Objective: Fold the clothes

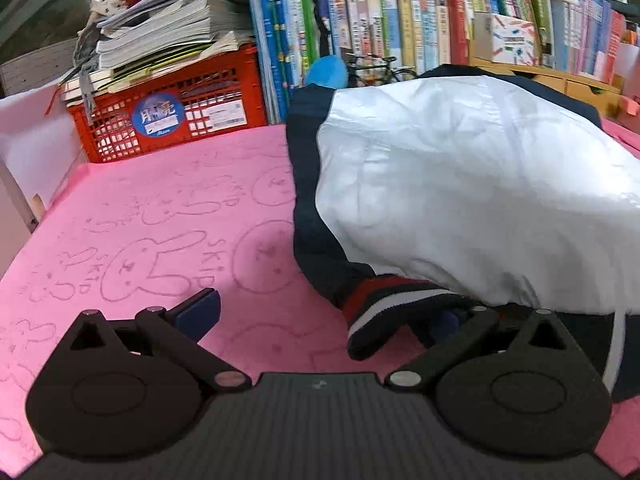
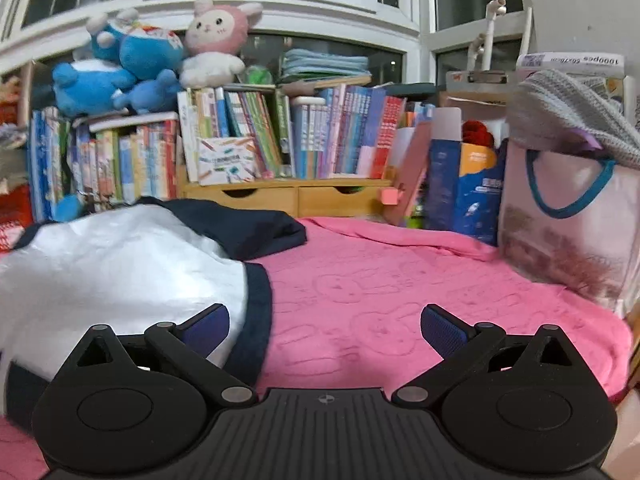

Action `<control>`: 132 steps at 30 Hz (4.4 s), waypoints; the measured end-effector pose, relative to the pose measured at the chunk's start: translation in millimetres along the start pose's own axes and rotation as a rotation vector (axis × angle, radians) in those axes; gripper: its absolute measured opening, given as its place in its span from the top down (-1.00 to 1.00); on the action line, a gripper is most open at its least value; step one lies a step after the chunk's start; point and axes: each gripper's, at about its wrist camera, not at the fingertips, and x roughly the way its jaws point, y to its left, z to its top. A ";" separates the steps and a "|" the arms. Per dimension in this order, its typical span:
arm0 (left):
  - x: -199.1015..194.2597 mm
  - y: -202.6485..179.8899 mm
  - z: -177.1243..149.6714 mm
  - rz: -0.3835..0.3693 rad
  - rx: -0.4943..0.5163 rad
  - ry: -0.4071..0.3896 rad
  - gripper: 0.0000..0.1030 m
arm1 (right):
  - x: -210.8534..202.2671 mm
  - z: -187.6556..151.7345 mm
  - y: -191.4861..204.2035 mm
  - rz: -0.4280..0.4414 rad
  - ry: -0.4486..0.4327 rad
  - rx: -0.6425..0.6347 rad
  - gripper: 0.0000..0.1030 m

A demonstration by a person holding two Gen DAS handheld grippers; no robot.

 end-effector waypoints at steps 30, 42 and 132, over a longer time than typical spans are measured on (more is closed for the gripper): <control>6.4 -26.6 -3.6 0.032 0.103 -0.026 -1.00 | 4.0 9.4 81.5 0.022 -0.145 -0.157 -1.00; -35.8 46.7 6.4 0.126 -0.196 -0.201 -1.00 | -1.3 -64.3 72.2 -0.029 -0.043 -0.470 -1.00; -20.3 -24.7 -57.5 -0.264 0.095 -0.044 -1.00 | 122.9 115.6 10.1 -0.273 -0.036 -0.373 0.84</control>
